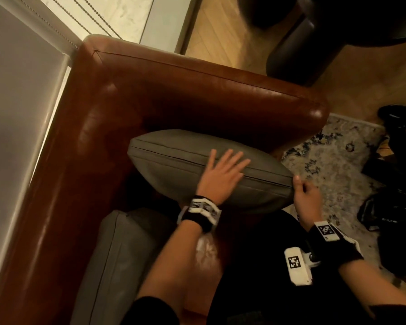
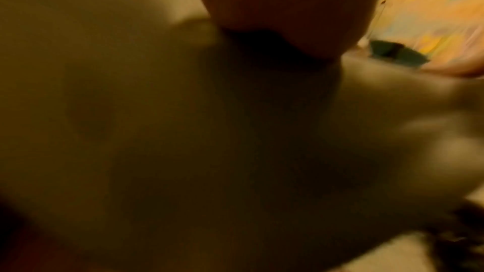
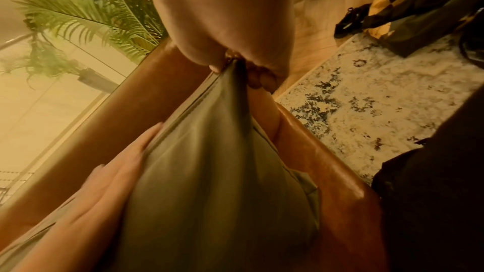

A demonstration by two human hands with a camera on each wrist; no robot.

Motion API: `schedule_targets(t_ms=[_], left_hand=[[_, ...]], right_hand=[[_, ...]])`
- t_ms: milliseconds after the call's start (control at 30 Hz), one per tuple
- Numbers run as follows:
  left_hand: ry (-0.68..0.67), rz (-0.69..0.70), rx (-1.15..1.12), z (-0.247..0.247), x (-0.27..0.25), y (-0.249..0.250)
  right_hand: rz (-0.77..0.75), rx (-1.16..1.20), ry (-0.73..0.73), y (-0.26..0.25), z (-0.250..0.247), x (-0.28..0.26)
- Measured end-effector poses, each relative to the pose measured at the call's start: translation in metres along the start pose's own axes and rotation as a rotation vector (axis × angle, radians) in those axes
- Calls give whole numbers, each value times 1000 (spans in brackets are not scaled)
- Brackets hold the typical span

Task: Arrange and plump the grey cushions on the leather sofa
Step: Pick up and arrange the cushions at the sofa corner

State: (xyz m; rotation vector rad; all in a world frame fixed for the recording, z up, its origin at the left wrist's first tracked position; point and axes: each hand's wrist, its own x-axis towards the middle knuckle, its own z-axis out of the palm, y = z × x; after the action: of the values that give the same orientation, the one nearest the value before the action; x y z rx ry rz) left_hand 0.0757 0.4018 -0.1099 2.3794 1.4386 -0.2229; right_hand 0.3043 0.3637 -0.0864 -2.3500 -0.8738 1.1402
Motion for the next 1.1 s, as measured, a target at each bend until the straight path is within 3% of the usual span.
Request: schedule_targets(t_ms=[200, 300, 367, 500, 600, 800, 967, 1033, 1100], left_hand=[[58, -537, 85, -22, -61, -173], [130, -819, -46, -49, -76, -200], [227, -918, -240, -60, -73, -190], [421, -1042, -538, -58, -59, -165], [541, -1173, -714, -66, -53, -168], [489, -1260, -808, -68, -49, -173], [529, -1228, -789, -70, -52, -168], [462, -1280, -803, -71, -54, -165], [378, -1314, -797, -70, -58, -162]], right_hand=[[-28, 10, -58, -9, 2, -4], [-21, 22, -102, -11, -3, -3], [-8, 18, -130, -6, -8, -2], [61, 81, -101, 3, -12, -1], [-14, 107, -92, 0, -14, -1], [-104, 40, -67, 7, -9, 0], [-109, 57, -82, 4, -11, -2], [-6, 135, -152, 2, -12, -6], [107, 255, -344, 2, -15, -12]])
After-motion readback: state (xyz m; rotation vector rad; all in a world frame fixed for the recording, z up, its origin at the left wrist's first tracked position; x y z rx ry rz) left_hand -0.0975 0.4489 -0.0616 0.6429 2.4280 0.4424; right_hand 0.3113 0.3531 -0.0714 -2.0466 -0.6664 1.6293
